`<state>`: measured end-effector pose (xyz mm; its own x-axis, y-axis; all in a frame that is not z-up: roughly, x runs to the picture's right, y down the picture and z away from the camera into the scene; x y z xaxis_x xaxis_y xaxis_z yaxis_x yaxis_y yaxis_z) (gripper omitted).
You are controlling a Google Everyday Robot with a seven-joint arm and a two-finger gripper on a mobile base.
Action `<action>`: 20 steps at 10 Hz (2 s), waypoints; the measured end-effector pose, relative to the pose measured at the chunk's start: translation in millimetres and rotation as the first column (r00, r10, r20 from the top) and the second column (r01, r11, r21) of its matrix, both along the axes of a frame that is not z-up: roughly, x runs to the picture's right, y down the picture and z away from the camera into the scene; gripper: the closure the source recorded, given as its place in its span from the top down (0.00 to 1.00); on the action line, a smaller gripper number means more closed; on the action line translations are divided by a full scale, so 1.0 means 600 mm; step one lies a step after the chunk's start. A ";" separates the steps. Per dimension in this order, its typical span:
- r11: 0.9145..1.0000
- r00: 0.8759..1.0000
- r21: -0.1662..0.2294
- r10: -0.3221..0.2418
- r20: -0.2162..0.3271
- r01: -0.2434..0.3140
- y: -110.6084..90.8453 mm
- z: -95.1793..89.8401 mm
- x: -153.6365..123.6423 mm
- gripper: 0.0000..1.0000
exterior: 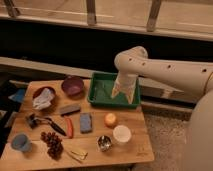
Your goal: Place sponge in metal cup
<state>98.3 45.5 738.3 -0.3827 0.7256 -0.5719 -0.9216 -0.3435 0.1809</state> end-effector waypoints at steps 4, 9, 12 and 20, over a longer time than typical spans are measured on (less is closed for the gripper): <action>1.000 1.000 0.000 0.001 -0.001 -0.001 0.000 0.000 0.001 0.65; 1.000 1.000 -0.001 0.001 -0.001 -0.001 0.001 0.001 0.001 0.65; 1.000 1.000 -0.001 0.001 -0.001 -0.001 0.001 0.001 0.001 0.65; 0.983 0.969 0.032 -0.181 0.165 0.178 0.000 -0.006 -0.136 0.65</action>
